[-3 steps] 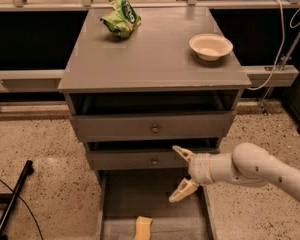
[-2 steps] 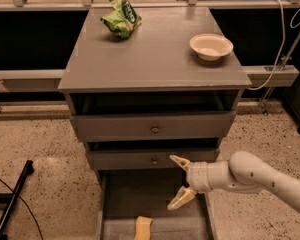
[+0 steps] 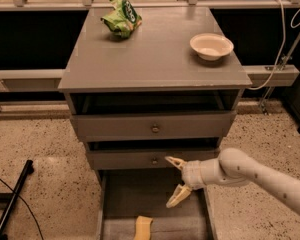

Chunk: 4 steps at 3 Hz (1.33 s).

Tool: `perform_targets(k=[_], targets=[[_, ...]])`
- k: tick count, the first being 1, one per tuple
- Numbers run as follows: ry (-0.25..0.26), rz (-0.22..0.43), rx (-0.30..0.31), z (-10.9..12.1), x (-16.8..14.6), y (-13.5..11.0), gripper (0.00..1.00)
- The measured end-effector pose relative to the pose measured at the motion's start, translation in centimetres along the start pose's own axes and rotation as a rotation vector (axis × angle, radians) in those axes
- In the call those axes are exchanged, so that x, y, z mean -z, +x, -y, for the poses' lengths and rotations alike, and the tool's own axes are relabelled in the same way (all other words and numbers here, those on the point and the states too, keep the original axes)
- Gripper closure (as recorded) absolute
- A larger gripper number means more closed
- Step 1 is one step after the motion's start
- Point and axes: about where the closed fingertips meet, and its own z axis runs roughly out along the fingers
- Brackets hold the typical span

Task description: Pick sponge from bottom drawer and place on counter

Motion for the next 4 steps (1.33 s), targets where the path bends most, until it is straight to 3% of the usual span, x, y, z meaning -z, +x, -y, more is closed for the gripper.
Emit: perform_targets(k=[1, 2, 3, 4], targets=[[-0.069, 0.018, 0.029, -0.9, -5.9, 6.6, 0.00], [-0.124, 0.017, 0.042, -3.2, -9.4, 12.0, 0.00], [-0.162, 0.059, 0.017, -5.0, -10.4, 15.4, 0.00], [-0.172, 0.061, 0.005, -5.2, -10.9, 15.6, 0.00]])
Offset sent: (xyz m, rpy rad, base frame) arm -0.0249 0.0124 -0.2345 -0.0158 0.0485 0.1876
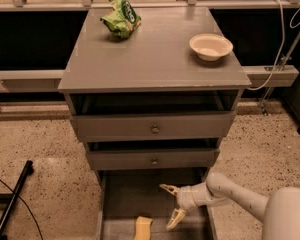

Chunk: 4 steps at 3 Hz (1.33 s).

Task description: Pick sponge from bottom drawer and place on counter

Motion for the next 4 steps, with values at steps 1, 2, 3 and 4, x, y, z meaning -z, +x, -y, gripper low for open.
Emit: perform_targets(k=[1, 2, 3, 4], targets=[[-0.008, -0.023, -0.056, 0.4, -2.8, 2.1, 0.00], [-0.017, -0.088, -0.109, 0.8, -6.2, 6.3, 0.00], [-0.041, -0.115, -0.122, 0.3, -9.0, 8.9, 0.00], [-0.073, -0.116, -0.130, -0.3, -11.1, 10.8, 0.00]])
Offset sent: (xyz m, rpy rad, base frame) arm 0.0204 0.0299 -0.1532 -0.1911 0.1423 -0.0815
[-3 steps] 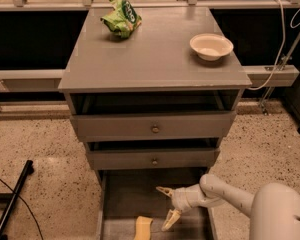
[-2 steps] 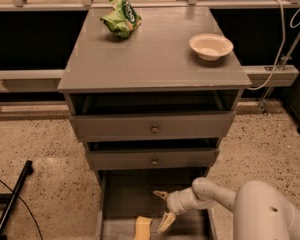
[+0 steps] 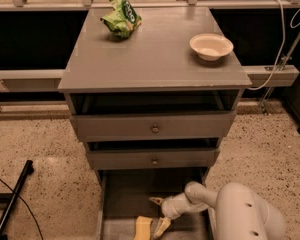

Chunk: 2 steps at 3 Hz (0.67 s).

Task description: Pick sponge from bottom drawer and place on counter

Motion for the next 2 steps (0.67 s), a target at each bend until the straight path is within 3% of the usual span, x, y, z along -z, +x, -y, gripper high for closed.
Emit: perform_targets(k=[1, 2], targets=[[-0.032, 0.071, 0.013, -0.97, -1.71, 1.09, 0.24], [-0.053, 0.110, 0.032, -1.65, -2.34, 1.30, 0.55]])
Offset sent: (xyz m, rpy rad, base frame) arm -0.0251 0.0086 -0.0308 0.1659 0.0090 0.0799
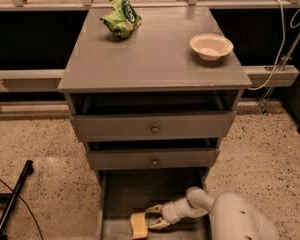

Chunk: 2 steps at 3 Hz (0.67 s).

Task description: Pick sponge from bottom drawer and place on counter

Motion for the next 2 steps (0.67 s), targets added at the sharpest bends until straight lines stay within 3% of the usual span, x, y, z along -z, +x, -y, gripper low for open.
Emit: perform_targets(k=[1, 2], targets=[[0.000, 0.000, 0.000, 0.0, 0.0, 0.0, 0.79], [-0.002, 0.157, 0.105, -0.3, 1.0, -3.6, 0.00]])
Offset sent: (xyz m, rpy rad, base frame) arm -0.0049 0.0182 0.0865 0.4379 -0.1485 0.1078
